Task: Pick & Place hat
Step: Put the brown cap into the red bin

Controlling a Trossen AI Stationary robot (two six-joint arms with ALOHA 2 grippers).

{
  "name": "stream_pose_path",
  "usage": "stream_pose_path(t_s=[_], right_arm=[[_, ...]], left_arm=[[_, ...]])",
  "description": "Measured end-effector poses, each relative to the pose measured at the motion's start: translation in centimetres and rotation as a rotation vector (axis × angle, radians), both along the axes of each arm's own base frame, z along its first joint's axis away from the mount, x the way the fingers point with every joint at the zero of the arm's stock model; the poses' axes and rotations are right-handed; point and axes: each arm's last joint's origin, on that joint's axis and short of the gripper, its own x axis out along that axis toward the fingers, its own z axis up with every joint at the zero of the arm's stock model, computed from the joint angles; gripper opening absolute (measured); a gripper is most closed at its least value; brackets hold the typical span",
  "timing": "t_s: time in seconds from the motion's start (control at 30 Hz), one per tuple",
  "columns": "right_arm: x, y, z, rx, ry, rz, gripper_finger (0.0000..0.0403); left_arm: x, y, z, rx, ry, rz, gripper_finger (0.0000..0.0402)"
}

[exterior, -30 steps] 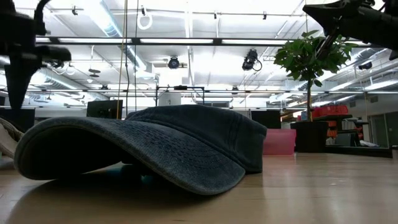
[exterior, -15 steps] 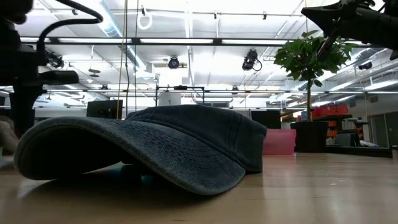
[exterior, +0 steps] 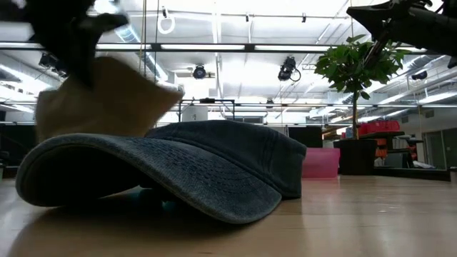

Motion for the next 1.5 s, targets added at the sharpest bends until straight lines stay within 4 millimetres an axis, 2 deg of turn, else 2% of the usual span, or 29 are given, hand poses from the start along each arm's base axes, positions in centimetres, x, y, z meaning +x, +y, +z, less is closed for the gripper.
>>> stream_pose_path(t_s=[0.23, 0.53, 0.67, 0.97, 1.17, 1.33, 1.5], right_arm=[[-0.2, -0.1, 0.4, 0.002, -0.049, -0.057, 0.0009], [-1.1, -0.2, 1.7, -0.003, -0.204, -0.141, 0.0016], [-1.3, -0.2, 2.0, 0.021, -0.252, -0.125, 0.0017], [-1.4, -0.2, 2.1, 0.087, -0.287, -0.088, 0.0019], [-1.5, -0.3, 2.1, 0.132, -0.299, -0.103, 0.0052], [-1.3, -0.4, 2.1, 0.258, -0.322, -0.051, 0.0114], [-1.3, -0.4, 2.4, 0.350, -0.386, 0.028, 0.0185]], left_arm=[[1.6, 0.4, 8.0, -0.045, -0.364, 0.227, 0.0011], [3.2, 3.4, 16.3, -0.074, -0.892, 0.532, 0.0011], [3.8, 4.4, 18.7, -0.116, -1.080, 0.621, 0.0011], [5.6, 5.8, 21.0, -0.174, -1.318, 0.701, 0.0011], [6.6, 6.9, 22.8, -0.211, -1.395, 0.597, 0.0011], [7.4, 9.0, 25.3, -0.322, -1.542, 0.366, 0.0011], [7.5, 12.1, 27.3, -0.436, -1.700, 0.123, 0.0011]])
